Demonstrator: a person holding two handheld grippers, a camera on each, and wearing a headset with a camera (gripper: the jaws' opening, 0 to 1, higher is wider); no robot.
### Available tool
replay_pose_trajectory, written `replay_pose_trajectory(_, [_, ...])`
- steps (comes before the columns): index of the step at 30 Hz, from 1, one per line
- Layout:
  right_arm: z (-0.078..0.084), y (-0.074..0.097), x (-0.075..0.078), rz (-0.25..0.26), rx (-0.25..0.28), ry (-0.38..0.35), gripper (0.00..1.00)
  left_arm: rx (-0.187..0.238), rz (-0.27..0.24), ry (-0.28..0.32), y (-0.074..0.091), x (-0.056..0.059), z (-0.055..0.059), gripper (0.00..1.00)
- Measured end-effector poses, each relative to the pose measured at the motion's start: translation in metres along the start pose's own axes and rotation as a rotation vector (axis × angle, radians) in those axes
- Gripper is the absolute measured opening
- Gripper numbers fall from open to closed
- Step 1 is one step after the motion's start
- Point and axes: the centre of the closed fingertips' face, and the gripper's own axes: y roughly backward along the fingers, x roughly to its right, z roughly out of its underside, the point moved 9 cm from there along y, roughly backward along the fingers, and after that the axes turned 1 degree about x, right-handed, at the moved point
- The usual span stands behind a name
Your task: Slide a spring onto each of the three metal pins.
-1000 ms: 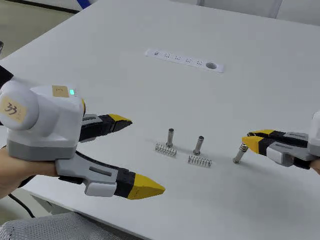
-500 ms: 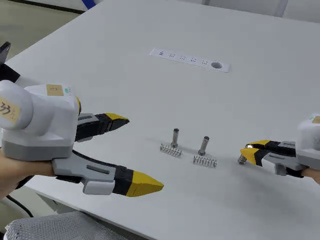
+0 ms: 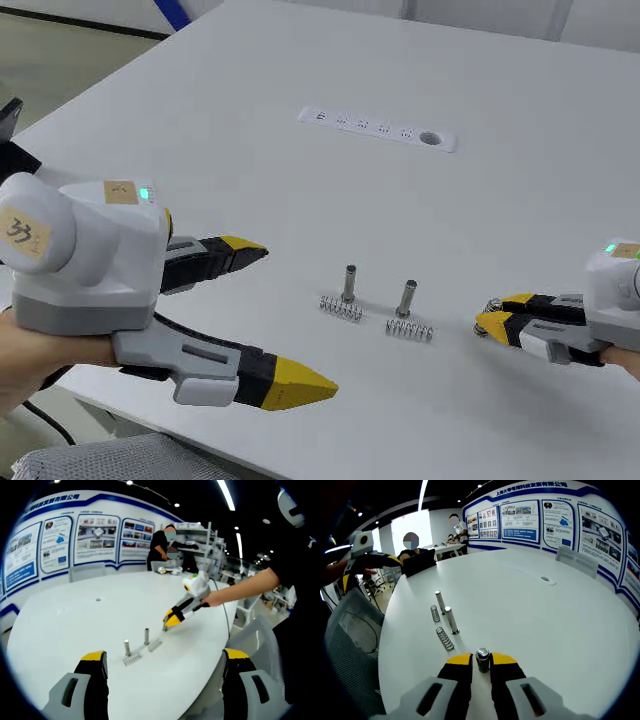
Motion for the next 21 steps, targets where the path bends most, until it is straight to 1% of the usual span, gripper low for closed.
replay_pose_trajectory(1, [-0.001, 0.002, 0.0, 0.009, 0.005, 0.006, 0.15, 0.0, -0.002, -0.002, 0.001, 0.0, 0.0, 0.97])
replay_pose_trajectory(4, [-0.005, 0.009, -0.001, 0.02, 0.034, -0.015, 0.16, 0.011, -0.016, 0.008, 0.006, -0.003, 0.0, 0.97])
replay_pose_trajectory(6, [-0.007, 0.013, -0.001, 0.035, 0.043, -0.008, 0.17, 0.017, -0.024, 0.015, 0.008, -0.004, 0.001, 0.97])
replay_pose_trajectory(8, [-0.012, 0.018, -0.001, 0.061, 0.048, 0.004, 0.18, 0.019, -0.034, 0.022, 0.01, -0.004, 0.003, 0.97])
replay_pose_trajectory(11, [-0.024, 0.024, -0.003, 0.094, 0.083, 0.025, 0.18, 0.025, -0.037, 0.027, 0.011, -0.003, 0.004, 0.97])
replay_pose_trajectory(12, [-0.03, 0.025, -0.006, 0.094, 0.095, 0.044, 0.19, 0.024, -0.036, 0.026, 0.012, -0.003, 0.004, 0.97])
replay_pose_trajectory(13, [-0.035, 0.025, -0.009, 0.09, 0.103, 0.059, 0.19, 0.023, -0.035, 0.024, 0.012, -0.002, 0.004, 0.97])
replay_pose_trajectory(14, [-0.04, 0.023, -0.014, 0.066, 0.11, 0.089, 0.19, 0.022, -0.035, 0.022, 0.012, -0.002, 0.003, 0.97])
replay_pose_trajectory(16, [-0.046, 0.019, -0.024, 0.025, 0.105, 0.126, 0.19, 0.03, -0.039, 0.021, 0.013, -0.003, 0.002, 0.97])
replay_pose_trajectory(17, [-0.048, 0.015, -0.032, -0.007, 0.096, 0.152, 0.2, 0.04, -0.043, 0.024, 0.014, -0.004, 0.0, 0.97])
replay_pose_trajectory(18, [-0.048, 0.011, -0.035, -0.024, 0.09, 0.17, 0.2, 0.045, -0.044, 0.027, 0.015, -0.004, 0.0, 0.97])
replay_pose_trajectory(19, [-0.047, 0.005, -0.042, -0.053, 0.072, 0.189, 0.2, 0.052, -0.047, 0.029, 0.016, -0.005, -0.001, 0.96])
replay_pose_trajectory(20, [-0.046, 0.001, -0.047, -0.059, 0.059, 0.206, 0.2, 0.054, -0.049, 0.028, 0.016, -0.005, -0.001, 0.96])
replay_pose_trajectory(21, [-0.045, -0.002, -0.049, -0.054, 0.048, 0.242, 0.19, 0.053, -0.051, 0.027, 0.016, -0.005, -0.001, 0.96])
